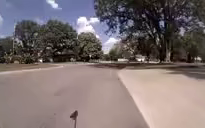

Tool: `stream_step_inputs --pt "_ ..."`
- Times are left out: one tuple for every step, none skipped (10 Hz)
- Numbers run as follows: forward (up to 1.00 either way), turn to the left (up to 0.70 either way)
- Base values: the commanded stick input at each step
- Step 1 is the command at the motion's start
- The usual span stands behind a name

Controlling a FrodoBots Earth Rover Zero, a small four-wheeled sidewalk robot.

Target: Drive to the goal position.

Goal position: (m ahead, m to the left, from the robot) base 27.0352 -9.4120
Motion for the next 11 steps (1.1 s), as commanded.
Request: stream_step_inputs --pt "1.00 0.00" --pt "1.00 0.00" --pt "1.00 0.00" --pt "1.00 0.00" --pt "1.00 0.00" --pt "1.00 0.00" --pt "1.00 0.00" --pt "1.00 0.00" --pt "1.00 0.00" --pt "1.00 0.00" --pt "1.00 0.00"
